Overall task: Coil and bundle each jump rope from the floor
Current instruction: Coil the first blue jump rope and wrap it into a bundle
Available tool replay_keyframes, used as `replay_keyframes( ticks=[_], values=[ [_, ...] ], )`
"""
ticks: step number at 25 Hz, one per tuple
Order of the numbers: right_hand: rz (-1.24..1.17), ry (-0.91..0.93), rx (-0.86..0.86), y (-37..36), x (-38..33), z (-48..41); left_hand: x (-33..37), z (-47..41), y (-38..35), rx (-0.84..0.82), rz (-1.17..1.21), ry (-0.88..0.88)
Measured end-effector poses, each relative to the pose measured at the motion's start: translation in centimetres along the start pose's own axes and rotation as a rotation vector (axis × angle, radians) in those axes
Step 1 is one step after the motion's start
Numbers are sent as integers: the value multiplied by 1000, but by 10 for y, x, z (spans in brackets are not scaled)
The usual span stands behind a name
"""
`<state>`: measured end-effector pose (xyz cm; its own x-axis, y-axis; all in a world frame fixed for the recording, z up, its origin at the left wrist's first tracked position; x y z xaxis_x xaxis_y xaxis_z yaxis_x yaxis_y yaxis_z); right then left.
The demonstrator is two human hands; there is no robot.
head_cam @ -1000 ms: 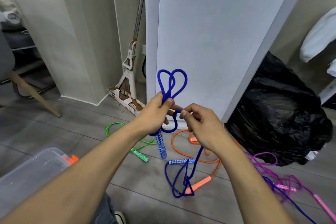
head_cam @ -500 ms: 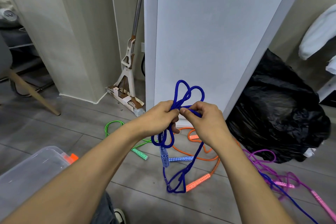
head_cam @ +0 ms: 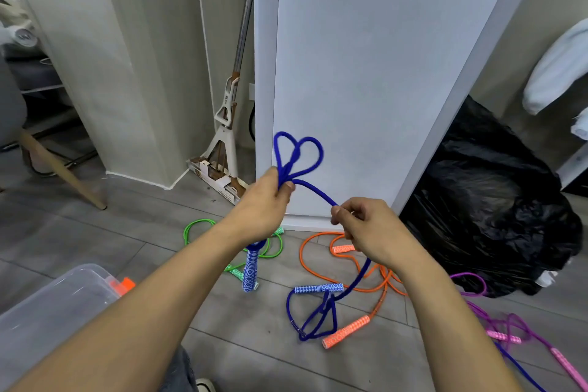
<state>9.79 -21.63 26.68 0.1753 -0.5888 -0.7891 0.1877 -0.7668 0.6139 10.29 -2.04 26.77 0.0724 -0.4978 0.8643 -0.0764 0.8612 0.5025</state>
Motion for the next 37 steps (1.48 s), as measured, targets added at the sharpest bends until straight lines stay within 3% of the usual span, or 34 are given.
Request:
replay_keyframes(
  ticks=[3,6,10,12,16,21,27,33,37],
  values=[
    [46,-107,-136,1,23,2,-25,-15,28,211,134,98],
    [98,-147,-101,15,36,2,-47,-17,54,394,338,217],
    [-23,26,278,45,10,1,-45,-13,42,303,704,256],
    [-143,75,353,40,-6,4,-35,-11,29,201,802,234],
    [-142,117,331,14,-28,5,-12,2,3,29,788,216],
    [-222,79,254,-10,-36,7,6,17,-19,-67,716,196],
    [-287,62,373,-6,-37,14,2,18,-21,-62,698,229],
    [-226,73,269,-25,-34,9,3,20,-30,-91,644,184],
    [-368,77,65,-33,-38,3,-4,8,-12,65,687,156]
  ],
)
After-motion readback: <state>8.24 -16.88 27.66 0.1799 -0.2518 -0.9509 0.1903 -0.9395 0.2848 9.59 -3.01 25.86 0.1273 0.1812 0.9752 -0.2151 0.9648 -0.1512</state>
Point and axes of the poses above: each hand's wrist, its own z-axis away from the middle knuckle, its own y-axis out of the back of the hand, x = y × z, the point moved 8 cm from there along -z, towards the middle knuckle, and after that the axes turned 6 degrees about y, right-handed, at the moved point
